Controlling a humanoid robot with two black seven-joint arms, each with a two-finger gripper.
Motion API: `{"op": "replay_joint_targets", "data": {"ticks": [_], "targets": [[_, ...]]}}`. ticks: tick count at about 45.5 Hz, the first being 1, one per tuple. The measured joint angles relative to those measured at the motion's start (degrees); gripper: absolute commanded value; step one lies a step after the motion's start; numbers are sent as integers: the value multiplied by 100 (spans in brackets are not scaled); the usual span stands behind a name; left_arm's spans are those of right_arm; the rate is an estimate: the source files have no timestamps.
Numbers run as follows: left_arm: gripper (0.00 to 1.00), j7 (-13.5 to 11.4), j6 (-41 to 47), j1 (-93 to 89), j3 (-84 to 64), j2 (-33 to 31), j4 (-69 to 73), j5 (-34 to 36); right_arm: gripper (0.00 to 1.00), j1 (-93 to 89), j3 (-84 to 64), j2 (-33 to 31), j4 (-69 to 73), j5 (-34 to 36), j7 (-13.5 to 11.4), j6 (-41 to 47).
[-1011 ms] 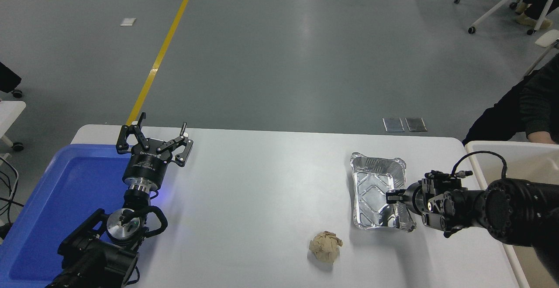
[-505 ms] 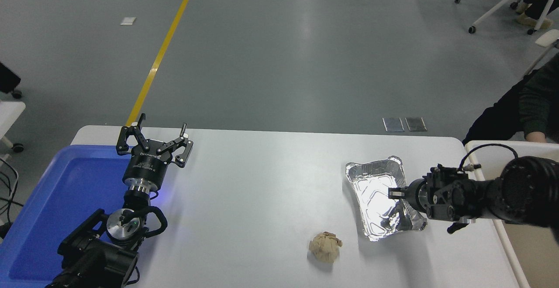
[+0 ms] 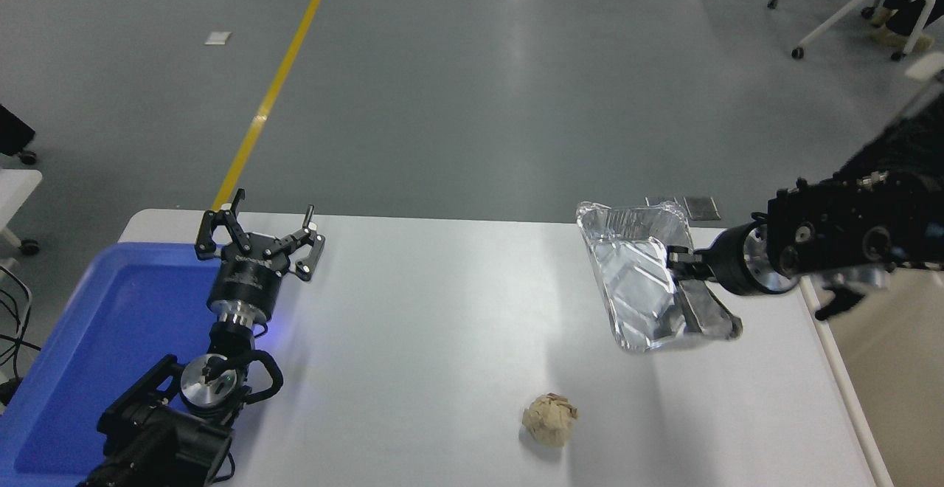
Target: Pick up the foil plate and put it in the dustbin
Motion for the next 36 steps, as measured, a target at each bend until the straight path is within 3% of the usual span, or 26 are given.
{"op": "replay_joint_targets", "data": {"ticks": [15, 36], "targets": [[99, 2, 0, -1, 0, 0, 1, 1, 0, 1591, -295, -425, 561, -9, -56, 942], [99, 8, 2, -1, -3, 0, 1, 2, 0, 2204, -1400, -816, 238, -363, -69, 1212]]}}
